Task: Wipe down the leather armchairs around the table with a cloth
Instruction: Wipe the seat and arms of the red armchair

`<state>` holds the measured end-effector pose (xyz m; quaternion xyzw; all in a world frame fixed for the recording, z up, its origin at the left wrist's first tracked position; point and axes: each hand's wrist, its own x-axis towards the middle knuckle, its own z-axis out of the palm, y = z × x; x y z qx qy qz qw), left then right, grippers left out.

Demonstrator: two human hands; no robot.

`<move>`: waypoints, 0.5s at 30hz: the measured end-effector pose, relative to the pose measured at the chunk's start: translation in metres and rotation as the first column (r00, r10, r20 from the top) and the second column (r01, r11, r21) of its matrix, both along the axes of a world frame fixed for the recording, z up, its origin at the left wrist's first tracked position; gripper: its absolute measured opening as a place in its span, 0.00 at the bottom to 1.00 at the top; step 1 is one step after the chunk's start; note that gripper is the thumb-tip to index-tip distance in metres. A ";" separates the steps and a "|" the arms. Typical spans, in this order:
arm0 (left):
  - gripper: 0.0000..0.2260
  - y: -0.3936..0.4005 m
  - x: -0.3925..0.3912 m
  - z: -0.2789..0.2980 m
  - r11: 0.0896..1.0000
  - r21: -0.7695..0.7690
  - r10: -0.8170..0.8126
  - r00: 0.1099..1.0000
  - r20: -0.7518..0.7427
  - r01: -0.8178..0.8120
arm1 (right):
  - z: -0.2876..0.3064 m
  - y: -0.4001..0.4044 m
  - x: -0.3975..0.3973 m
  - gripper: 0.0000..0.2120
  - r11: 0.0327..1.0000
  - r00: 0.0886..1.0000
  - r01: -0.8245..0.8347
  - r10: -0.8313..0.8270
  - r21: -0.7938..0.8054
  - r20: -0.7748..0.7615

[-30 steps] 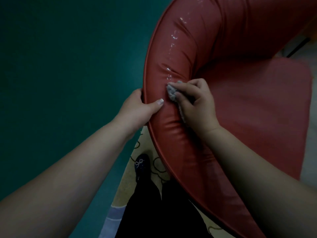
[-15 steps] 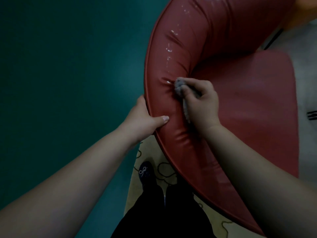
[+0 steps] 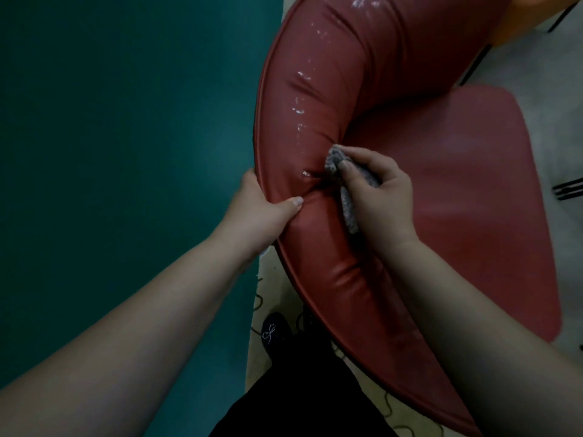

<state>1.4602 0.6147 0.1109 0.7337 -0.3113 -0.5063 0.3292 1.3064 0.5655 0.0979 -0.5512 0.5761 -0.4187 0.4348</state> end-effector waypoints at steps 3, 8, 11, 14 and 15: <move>0.32 -0.002 0.000 0.000 1.000 -0.006 0.029 0.999 -0.015 -0.029 | 0.001 -0.011 0.012 0.12 0.977 0.983 -0.185 0.183 -0.110 -0.028; 0.32 -0.003 0.000 -0.008 1.000 -0.029 0.002 0.999 0.053 0.000 | -0.012 -0.022 -0.009 0.11 0.916 0.908 -0.379 0.340 -0.133 -0.246; 0.32 -0.003 0.000 -0.010 0.999 -0.039 -0.026 0.995 0.091 0.030 | -0.014 -0.026 -0.011 0.12 0.949 0.946 -0.293 0.269 -0.120 -0.181; 0.31 -0.004 0.000 -0.011 0.998 -0.051 -0.032 0.995 0.089 0.037 | -0.011 -0.023 0.006 0.08 0.860 0.898 -0.432 0.382 -0.273 -0.219; 0.31 -0.004 0.000 -0.011 0.998 -0.052 -0.037 0.995 0.087 0.042 | -0.012 -0.023 0.007 0.08 0.811 0.864 -0.497 0.428 -0.310 -0.267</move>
